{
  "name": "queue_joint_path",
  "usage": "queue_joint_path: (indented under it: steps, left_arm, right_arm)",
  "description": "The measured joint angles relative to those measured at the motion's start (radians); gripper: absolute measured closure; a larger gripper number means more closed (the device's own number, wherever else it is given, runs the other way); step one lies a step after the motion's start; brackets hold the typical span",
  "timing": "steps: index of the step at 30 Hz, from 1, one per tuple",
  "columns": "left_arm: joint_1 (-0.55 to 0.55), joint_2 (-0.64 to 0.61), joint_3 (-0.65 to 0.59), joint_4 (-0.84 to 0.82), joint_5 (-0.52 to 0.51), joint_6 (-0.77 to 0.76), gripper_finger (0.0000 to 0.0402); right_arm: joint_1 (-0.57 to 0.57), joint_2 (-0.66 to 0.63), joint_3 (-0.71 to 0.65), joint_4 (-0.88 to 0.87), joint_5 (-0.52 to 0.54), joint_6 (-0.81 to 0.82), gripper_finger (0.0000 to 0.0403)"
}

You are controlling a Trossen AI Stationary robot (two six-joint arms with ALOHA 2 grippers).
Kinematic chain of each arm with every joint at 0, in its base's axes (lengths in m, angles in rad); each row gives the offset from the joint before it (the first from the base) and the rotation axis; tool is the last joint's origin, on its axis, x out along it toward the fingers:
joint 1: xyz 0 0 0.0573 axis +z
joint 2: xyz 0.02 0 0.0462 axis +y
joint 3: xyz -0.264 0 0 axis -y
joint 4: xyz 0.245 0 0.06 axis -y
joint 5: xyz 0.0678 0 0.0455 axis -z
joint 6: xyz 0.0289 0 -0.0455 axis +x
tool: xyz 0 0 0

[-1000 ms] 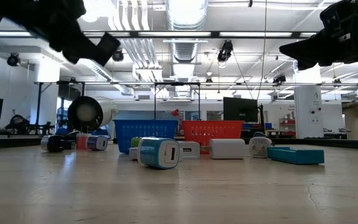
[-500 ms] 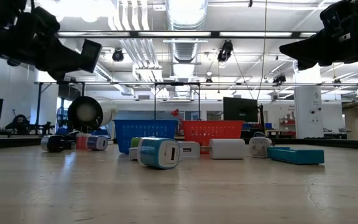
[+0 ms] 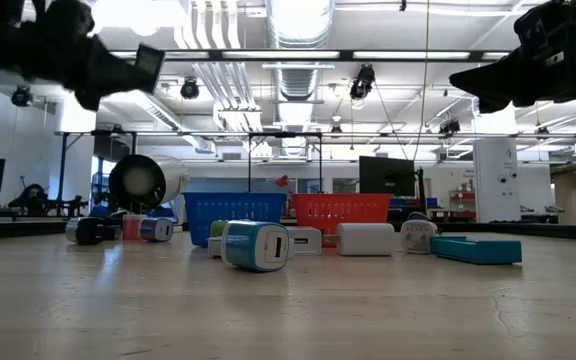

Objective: Pick & Place Office items
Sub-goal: Put the blue digital timer into the blue bin

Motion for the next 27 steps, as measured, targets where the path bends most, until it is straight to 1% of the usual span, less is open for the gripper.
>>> queue_joint_path:
  steps: [4, 6, 12, 15, 17, 20, 22, 27]
  left_arm:
    - [0.000, 0.177, 0.145, -0.044, -0.001, 0.028, 0.0347]
    - [0.001, 0.297, 0.226, -0.075, -0.002, 0.053, 0.0347]
    - [0.023, 0.704, 0.459, -0.207, -0.012, 0.138, 0.0347]
    - [0.039, 0.891, 0.546, -0.261, -0.012, 0.143, 0.0347]
    - [0.048, 0.999, 0.584, -0.267, -0.011, 0.136, 0.0347]
    - [0.063, 1.125, 0.618, -0.267, 0.006, 0.135, 0.0345]
    - [0.069, 1.187, 0.633, -0.269, 0.016, 0.134, 0.0343]
    - [0.072, 1.285, 0.668, -0.266, 0.032, 0.132, 0.0345]
  right_arm:
    - [0.000, 0.000, 0.000, 0.000, 0.000, -0.001, 0.0394]
    - [0.000, 0.000, 0.000, 0.001, 0.000, -0.003, 0.0394]
    - [0.000, 0.000, 0.000, 0.000, 0.000, 0.000, 0.0394]
    - [0.000, 0.002, 0.000, 0.000, 0.000, 0.000, 0.0394]
    - [0.000, 0.002, 0.000, -0.002, 0.000, 0.004, 0.0394]
    - [0.000, 0.002, 0.000, -0.007, 0.000, 0.005, 0.0394]
    - [0.000, 0.002, 0.000, -0.008, 0.000, 0.004, 0.0394]
    - [0.000, 0.002, -0.001, -0.008, 0.000, 0.002, 0.0394]
